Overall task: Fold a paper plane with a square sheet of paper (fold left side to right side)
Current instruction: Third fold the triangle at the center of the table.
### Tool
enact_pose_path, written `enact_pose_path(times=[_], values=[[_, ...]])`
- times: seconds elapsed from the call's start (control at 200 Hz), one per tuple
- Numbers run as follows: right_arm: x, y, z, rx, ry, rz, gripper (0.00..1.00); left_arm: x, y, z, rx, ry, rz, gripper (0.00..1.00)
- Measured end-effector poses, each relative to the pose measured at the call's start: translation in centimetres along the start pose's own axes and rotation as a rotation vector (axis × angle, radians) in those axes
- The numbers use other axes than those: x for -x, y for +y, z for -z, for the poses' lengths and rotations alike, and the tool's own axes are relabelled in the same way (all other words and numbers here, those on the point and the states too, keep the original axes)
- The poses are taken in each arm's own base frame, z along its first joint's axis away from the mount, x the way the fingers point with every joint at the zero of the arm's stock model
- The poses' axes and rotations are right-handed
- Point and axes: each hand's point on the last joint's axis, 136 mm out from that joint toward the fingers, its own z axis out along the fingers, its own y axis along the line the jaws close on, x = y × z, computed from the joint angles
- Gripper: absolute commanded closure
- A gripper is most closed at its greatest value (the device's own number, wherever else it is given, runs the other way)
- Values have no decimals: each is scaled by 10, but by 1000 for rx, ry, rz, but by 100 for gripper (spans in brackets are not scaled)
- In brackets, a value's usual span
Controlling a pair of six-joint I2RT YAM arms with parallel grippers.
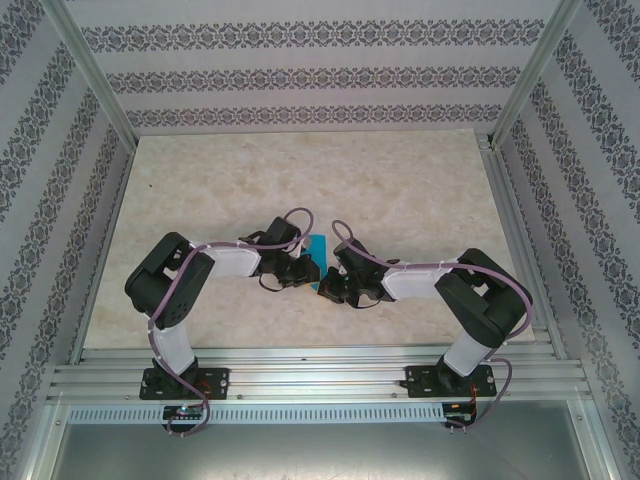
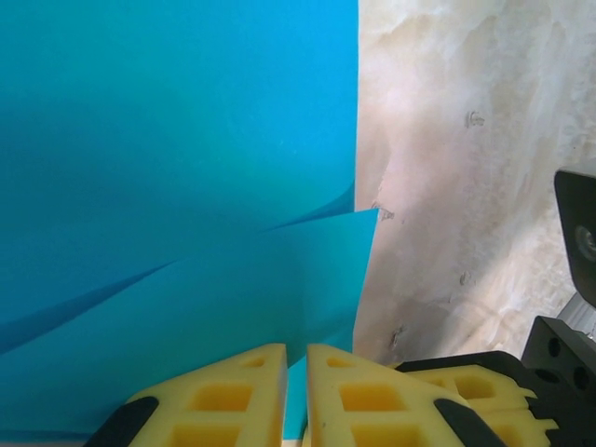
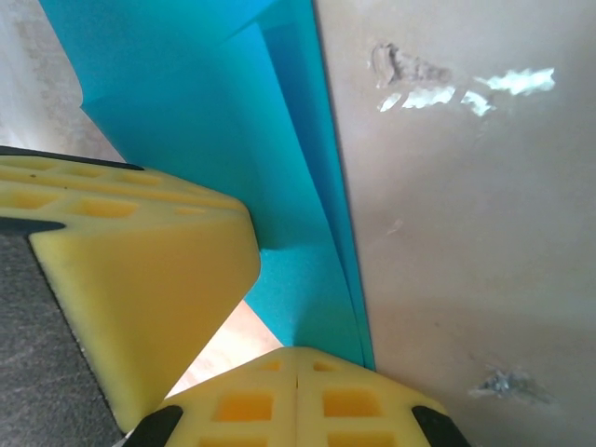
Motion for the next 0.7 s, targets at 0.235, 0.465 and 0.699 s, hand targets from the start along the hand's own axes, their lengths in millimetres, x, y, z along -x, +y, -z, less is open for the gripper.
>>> enact_pose_path(times=[0.235, 0.465, 0.699], values=[[1, -1, 1, -11, -4, 11, 96, 2, 2, 1, 24, -20, -27, 82], [2, -2, 1, -15, -11, 12, 96, 7, 5, 4, 24, -29, -52, 80], [3, -3, 2, -19, -18, 12, 96, 21, 17, 14, 22, -54, -45, 78]])
